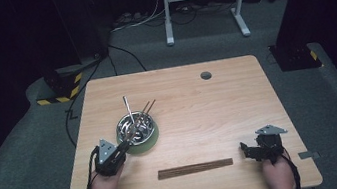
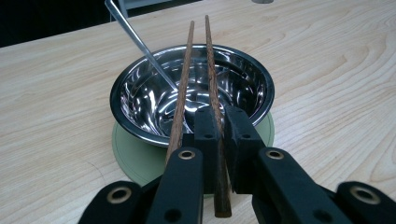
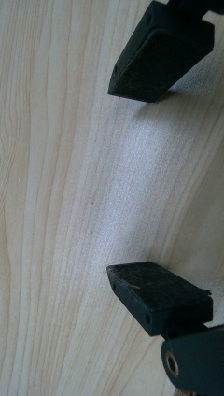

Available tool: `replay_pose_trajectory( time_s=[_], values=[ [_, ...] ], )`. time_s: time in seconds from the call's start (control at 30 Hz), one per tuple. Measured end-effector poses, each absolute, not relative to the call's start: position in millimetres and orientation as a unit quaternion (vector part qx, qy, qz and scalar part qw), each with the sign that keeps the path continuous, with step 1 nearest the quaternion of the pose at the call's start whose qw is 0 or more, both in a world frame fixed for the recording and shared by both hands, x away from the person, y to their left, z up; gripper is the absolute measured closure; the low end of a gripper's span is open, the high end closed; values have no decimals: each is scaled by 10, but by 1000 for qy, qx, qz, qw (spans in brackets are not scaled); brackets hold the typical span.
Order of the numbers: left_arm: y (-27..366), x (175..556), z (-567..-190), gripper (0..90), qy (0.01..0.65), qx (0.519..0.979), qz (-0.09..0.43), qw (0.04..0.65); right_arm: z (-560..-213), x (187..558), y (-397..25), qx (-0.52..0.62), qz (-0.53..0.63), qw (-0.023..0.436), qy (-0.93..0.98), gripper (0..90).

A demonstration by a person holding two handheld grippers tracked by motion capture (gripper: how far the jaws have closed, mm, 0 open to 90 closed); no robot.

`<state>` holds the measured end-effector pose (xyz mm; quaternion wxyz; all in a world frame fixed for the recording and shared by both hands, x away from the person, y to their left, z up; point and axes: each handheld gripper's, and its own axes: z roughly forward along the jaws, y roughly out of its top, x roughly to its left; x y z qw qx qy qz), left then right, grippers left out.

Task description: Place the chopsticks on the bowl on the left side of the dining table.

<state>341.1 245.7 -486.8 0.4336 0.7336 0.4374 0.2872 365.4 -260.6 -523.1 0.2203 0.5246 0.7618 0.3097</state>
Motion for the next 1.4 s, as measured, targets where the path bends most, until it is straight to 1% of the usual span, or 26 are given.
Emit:
replay_pose_trajectory(
  time_s=[0.2, 0.23, 0.37, 1.03, 1.17, 1.23, 1.3, 1.33, 1.4],
  values=[
    [2453, 3420, -4898, 838, 444, 734, 285, 427, -5230, 3654, -2607, 525, 309, 220, 762, 119],
    [2450, 3422, -4901, 838, 445, 734, 287, 426, -5242, 3656, -2599, 526, 313, 227, 758, 119],
    [2443, 3426, -4905, 836, 441, 740, 290, 417, -5230, 3653, -2606, 525, 309, 219, 762, 119],
    [2453, 3360, -4912, 827, 432, 748, 304, 402, -5231, 3653, -2605, 525, 309, 220, 762, 120],
    [2443, 3337, -4910, 781, 438, 741, 306, 406, -5235, 3655, -2603, 525, 311, 223, 760, 120],
    [2454, 3320, -4890, 737, 433, 737, 316, 411, -5232, 3653, -2604, 525, 310, 221, 761, 120],
    [2485, 3299, -4856, 656, 433, 726, 333, 418, -5231, 3653, -2606, 525, 309, 220, 762, 120],
    [2504, 3294, -4846, 579, 435, 722, 336, 420, -5233, 3654, -2604, 525, 310, 221, 761, 121],
    [2531, 3286, -4842, 512, 438, 718, 334, 426, -5233, 3654, -2604, 525, 310, 221, 761, 121]
  ],
)
